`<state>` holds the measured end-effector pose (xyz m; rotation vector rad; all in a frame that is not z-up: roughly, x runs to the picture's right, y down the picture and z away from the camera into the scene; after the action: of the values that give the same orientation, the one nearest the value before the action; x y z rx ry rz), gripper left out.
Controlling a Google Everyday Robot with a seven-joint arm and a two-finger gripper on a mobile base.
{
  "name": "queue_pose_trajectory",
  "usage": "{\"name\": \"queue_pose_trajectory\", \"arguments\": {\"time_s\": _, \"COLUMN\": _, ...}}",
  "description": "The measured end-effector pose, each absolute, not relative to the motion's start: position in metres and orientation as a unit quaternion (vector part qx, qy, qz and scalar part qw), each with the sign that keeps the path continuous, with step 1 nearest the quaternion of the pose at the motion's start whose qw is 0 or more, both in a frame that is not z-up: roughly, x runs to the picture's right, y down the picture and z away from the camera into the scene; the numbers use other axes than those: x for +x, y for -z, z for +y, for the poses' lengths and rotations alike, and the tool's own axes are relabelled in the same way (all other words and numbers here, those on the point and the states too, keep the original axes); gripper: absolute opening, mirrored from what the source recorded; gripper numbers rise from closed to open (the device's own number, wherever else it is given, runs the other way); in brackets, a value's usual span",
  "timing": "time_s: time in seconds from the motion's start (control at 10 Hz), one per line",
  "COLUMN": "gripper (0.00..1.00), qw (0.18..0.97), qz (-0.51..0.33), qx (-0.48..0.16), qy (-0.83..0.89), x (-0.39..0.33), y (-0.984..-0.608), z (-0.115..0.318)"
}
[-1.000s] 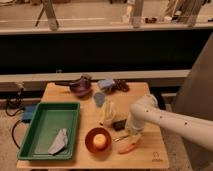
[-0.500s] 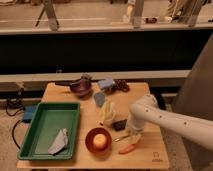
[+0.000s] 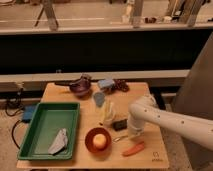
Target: Place fork in plastic cup
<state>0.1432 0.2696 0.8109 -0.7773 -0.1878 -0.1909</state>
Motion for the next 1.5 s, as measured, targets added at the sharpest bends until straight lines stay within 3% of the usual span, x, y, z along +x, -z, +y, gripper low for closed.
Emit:
{"name": "queue_pose_trajectory", "arguments": {"time_s": 0.5, "gripper": 0.33, "qw": 0.913, "qz": -0.087, "qx": -0.385, "qy": 0.098, "x": 0.142, "y": -0.813, "z": 0.271}}
{"name": "queue_pose_trajectory", "arguments": {"time_s": 0.8, "gripper": 0.43, "qw": 0.912, "qz": -0.087, "qx": -0.39, "qy": 0.095, "x": 0.143, "y": -0.81, "z": 0.271}}
{"name": "queue_pose_trajectory", "arguments": {"time_s": 1.5, "gripper": 0.43, "qw": 0.931, "qz": -0.117, "qx": -0.338, "qy": 0.073, "x": 0.145, "y": -0.797, "z": 0.254}}
